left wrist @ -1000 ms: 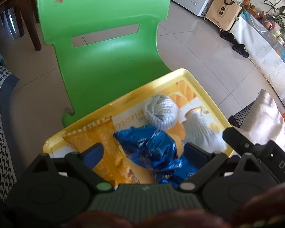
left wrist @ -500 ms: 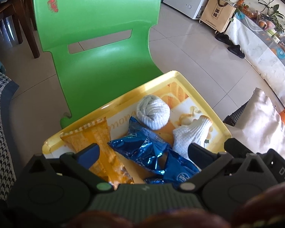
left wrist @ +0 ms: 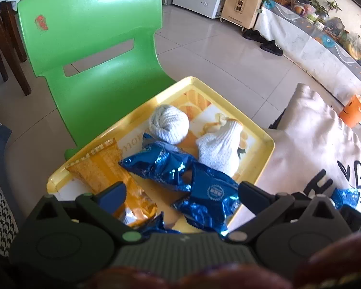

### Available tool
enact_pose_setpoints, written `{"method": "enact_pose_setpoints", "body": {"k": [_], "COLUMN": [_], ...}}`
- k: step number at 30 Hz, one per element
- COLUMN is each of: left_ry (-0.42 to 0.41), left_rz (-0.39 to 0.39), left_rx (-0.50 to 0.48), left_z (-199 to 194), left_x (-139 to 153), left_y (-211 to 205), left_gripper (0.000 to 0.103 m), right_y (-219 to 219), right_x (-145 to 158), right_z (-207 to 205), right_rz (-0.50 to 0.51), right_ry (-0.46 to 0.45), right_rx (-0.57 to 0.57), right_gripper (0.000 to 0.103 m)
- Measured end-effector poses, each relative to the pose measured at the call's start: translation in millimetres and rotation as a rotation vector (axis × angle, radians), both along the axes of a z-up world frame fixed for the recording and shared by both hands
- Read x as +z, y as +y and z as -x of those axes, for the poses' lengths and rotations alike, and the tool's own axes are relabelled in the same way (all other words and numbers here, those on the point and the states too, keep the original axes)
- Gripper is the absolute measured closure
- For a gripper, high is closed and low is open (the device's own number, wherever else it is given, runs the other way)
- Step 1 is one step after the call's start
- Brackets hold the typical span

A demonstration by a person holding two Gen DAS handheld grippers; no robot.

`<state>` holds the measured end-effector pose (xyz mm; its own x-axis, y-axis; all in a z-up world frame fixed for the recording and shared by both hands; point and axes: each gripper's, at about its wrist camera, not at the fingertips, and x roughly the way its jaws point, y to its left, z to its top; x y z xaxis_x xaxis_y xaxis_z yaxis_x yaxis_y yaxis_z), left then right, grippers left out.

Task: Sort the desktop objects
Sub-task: 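Move both tools back from the tray over the mat toward the croissant bag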

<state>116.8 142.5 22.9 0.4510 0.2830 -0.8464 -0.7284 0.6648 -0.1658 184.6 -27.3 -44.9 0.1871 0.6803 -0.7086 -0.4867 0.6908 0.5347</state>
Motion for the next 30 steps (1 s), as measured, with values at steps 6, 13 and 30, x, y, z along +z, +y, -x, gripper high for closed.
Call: {"method": "enact_pose_setpoints", "body": {"k": [6,13,30], "left_ry": [-0.023,-0.011,0.017], "left_rz": [0.013,0.031,-0.01], "left_rx": [-0.058,-0.139,-0.312], "left_z": [18.5,44.5,101.4], "left_x": [13.7,23.4,46.7], "left_y": [-29.7,-76.6,-160.7], "left_gripper": [0.001,0.001,0.001], "right_y": [-38.0,-89.8,-179.2], "right_x": [5.2,15.5,30.6], "right_z": [22.0,38.9,90.9], "right_rz": [0.034,0.042,0.093], "right_ry": [0.013,0.008,-0.053], "right_rx": [-0.025,-0.097,-0.193], "right_gripper": [0.033,0.033,0.031]}}
